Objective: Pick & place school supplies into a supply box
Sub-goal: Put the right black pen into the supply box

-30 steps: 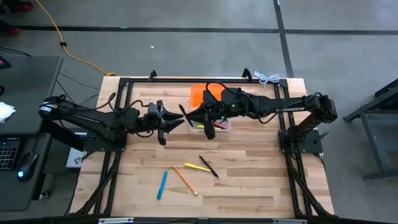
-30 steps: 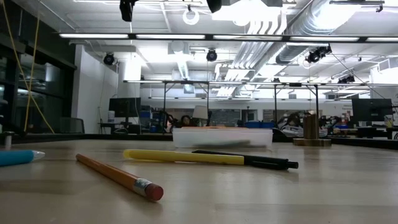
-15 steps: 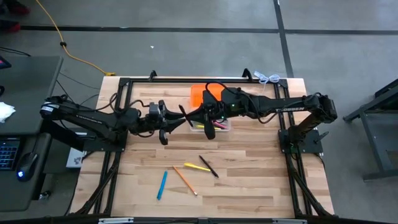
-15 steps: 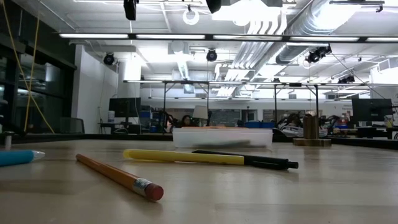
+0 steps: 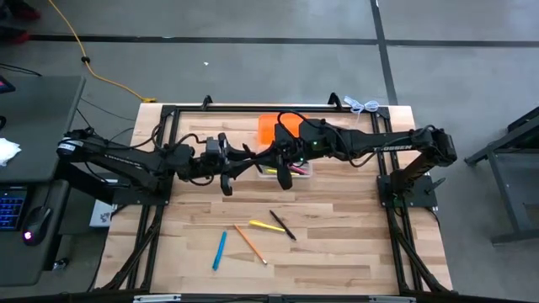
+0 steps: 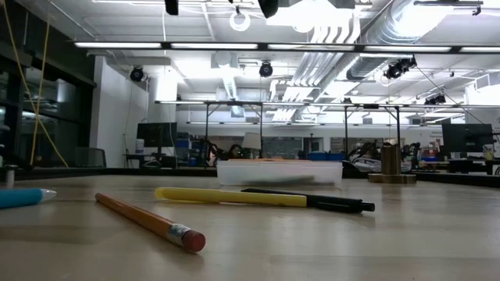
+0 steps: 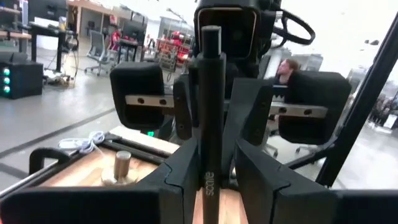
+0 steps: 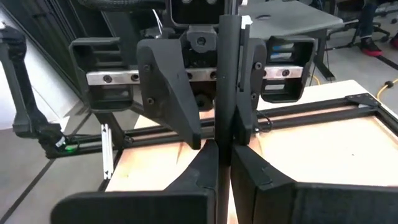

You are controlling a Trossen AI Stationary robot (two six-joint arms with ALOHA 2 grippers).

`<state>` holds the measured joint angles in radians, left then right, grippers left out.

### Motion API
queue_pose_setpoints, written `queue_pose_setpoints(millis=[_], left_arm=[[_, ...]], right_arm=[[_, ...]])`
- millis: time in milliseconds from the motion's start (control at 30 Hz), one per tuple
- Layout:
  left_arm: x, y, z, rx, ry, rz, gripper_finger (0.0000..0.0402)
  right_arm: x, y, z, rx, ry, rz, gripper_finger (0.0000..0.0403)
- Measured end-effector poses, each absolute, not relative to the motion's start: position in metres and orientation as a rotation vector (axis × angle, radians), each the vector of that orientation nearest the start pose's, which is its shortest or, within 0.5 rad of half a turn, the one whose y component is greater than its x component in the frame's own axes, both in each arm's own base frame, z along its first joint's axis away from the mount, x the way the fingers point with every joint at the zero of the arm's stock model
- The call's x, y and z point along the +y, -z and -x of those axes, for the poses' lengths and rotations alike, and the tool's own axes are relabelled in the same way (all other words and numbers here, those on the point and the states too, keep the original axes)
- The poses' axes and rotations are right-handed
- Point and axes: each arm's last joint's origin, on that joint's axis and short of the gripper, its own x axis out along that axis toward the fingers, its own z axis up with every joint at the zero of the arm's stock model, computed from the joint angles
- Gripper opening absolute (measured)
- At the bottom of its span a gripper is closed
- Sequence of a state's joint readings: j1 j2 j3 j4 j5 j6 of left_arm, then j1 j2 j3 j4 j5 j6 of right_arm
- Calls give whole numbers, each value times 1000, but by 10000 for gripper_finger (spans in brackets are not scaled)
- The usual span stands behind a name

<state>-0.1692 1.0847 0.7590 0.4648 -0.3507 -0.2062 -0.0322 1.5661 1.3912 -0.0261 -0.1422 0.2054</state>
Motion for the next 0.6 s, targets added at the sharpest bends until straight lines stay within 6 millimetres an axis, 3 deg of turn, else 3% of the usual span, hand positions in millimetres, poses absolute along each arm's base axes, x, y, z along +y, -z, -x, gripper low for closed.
queue_pose_setpoints(millis=[233, 500, 600], left_arm=[[-31, -331, -240, -159, -172, 243, 128], [-31, -331, -240, -159, -176, 242, 39], [-31, -331, -240, -158, -177, 241, 37]], right_arm=[[-5, -365, -365, 211, -100, -221, 3], [-3, -365, -365, 213, -101, -217, 6], [-3, -365, -365, 213, -101, -217, 4]])
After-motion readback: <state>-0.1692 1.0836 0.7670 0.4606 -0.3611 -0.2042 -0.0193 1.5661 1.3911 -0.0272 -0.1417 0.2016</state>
